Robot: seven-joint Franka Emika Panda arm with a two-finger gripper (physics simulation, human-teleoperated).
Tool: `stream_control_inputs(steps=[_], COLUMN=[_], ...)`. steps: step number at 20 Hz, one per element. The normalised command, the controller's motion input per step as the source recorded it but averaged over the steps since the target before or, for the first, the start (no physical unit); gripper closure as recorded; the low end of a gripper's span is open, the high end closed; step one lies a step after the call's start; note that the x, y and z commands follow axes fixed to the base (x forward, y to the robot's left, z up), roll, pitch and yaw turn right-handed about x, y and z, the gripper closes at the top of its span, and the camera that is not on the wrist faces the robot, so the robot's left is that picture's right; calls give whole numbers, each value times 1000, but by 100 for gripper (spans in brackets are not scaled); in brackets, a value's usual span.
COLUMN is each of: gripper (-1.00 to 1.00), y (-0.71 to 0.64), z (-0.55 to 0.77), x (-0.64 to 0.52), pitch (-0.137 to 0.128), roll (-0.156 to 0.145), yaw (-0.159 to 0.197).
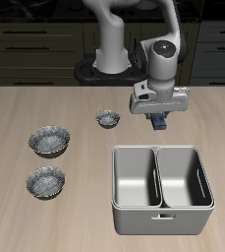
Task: Place the cream cheese in the middle-sized bowl
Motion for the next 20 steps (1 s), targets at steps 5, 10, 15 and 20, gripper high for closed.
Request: stream_control_inputs(steps=[5, 10, 15, 20], gripper=[100, 100, 100, 100], y=[-217, -133, -54, -55], z=[427, 391, 478, 459], x=[88, 9, -58, -35], pitch=[-55, -29, -64, -67], roll=[-22, 6, 14, 6], yaw=[-1, -2, -14, 15])
